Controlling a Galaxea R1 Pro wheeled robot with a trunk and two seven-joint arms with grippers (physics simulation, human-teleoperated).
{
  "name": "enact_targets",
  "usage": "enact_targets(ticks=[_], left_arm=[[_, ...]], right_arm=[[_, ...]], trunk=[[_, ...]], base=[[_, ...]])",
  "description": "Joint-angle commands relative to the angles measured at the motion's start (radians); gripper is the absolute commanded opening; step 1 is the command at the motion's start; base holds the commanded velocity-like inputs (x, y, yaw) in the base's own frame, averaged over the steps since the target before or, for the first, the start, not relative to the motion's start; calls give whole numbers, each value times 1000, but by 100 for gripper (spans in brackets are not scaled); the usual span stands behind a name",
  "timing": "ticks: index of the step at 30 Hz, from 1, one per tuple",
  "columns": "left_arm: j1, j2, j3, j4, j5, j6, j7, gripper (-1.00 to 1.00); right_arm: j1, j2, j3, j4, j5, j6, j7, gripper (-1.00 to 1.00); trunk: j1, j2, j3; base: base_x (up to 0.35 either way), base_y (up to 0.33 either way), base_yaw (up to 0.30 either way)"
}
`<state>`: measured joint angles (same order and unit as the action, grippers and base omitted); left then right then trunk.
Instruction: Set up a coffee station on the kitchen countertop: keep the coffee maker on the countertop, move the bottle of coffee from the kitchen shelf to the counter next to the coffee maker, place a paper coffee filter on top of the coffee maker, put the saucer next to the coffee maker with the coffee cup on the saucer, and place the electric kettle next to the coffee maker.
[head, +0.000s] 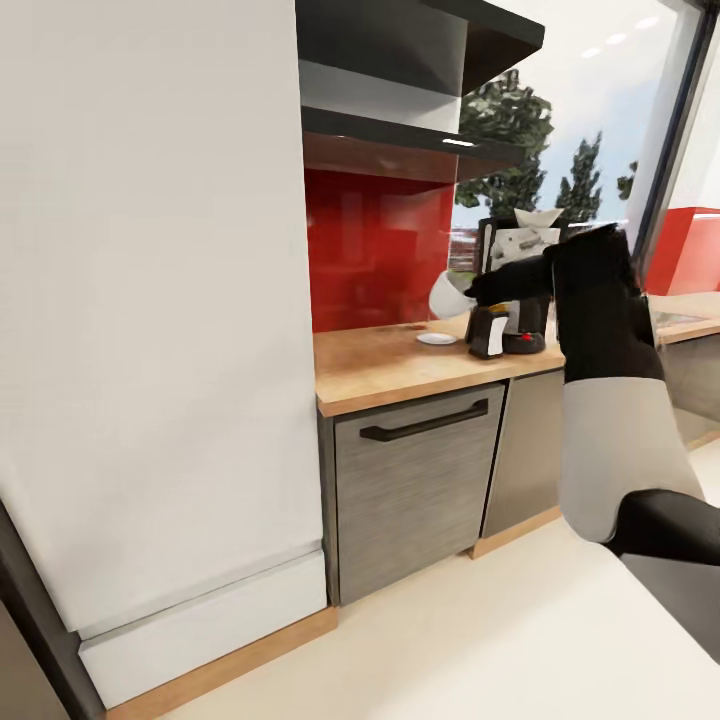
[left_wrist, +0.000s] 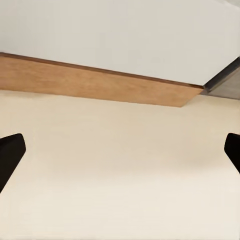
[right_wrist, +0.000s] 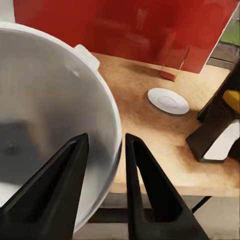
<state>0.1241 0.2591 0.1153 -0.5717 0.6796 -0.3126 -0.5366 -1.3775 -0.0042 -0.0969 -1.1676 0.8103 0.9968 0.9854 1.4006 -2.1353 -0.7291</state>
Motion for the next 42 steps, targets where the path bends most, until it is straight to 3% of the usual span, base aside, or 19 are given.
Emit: enact_targets(ticks=[1,3,7,8,9,11,12,16,18,20,23,24,25,26,27,35,42], left_arm=[[0,0,0,2,9,1,-8,100],[0,0,0,2,9,1,-8,100],[0,-1,-1,0,9,0,-9,100],[0,-1,-1,0,9,0,-9,100],[0,-2,-2,2,9,0,-9,100],[0,-3,-1,2,9,1,-9,100],[0,-3,-1,2,9,3,-9,100],[0,-3,-2,2,9,8,-9,100],[0,-3,-3,0,9,24,-9,100],[0,-3,-3,-1,9,38,-9,100],[0,-5,-2,1,9,68,-9,100],[0,-9,-2,3,9,74,-9,100],[0,-10,-2,4,9,76,-9,100],[0,-11,-2,4,10,77,-9,100],[0,-13,-1,5,10,79,-8,100],[0,-14,-1,6,11,80,-9,100],[0,-17,-1,8,11,81,-8,100]], right_arm=[[-7,6,-1,12,5,5,-8,-100],[-10,15,-2,19,5,5,-27,-100],[-21,71,-20,33,4,5,-107,-100],[-28,91,-29,49,4,5,-145,-100],[-52,122,-50,124,4,5,-247,-100],[-76,130,-62,192,3,5,-319,-100],[-106,136,-69,265,1,4,-410,-100],[-147,141,-89,368,-21,4,-545,-100],[-179,143,-121,441,-74,3,-662,-100],[-189,143,-143,468,-109,3,-732,-100],[-207,144,-184,510,-280,3,-936,-100],[-211,144,-193,539,-434,3,-1042,-100],[-212,144,-195,554,-498,2,-1097,-100],[-212,144,-196,559,-524,2,-1120,-100],[-212,144,-198,581,-626,0,-1190,-100],[-210,145,-199,625,-681,-3,-1214,-100],[-208,147,-200,639,-697,-5,-1217,-100]], trunk=[[0,0,-1],[0,0,-1],[0,0,-1],[0,0,-1],[0,0,-1],[0,0,-1],[0,0,-1],[0,0,-1],[0,0,-1],[0,0,-1],[0,0,-1],[0,0,-1],[0,0,-1],[0,0,-1],[0,0,-1],[0,0,-1],[0,0,-1]], base=[[0,0,0],[0,0,0],[0,0,0],[0,0,0],[0,0,0],[0,0,0],[0,0,0],[0,0,0],[0,0,0],[0,0,0],[0,0,0],[84,0,0],[170,0,0],[201,0,0],[115,0,0],[102,0,0],[90,0,0]])
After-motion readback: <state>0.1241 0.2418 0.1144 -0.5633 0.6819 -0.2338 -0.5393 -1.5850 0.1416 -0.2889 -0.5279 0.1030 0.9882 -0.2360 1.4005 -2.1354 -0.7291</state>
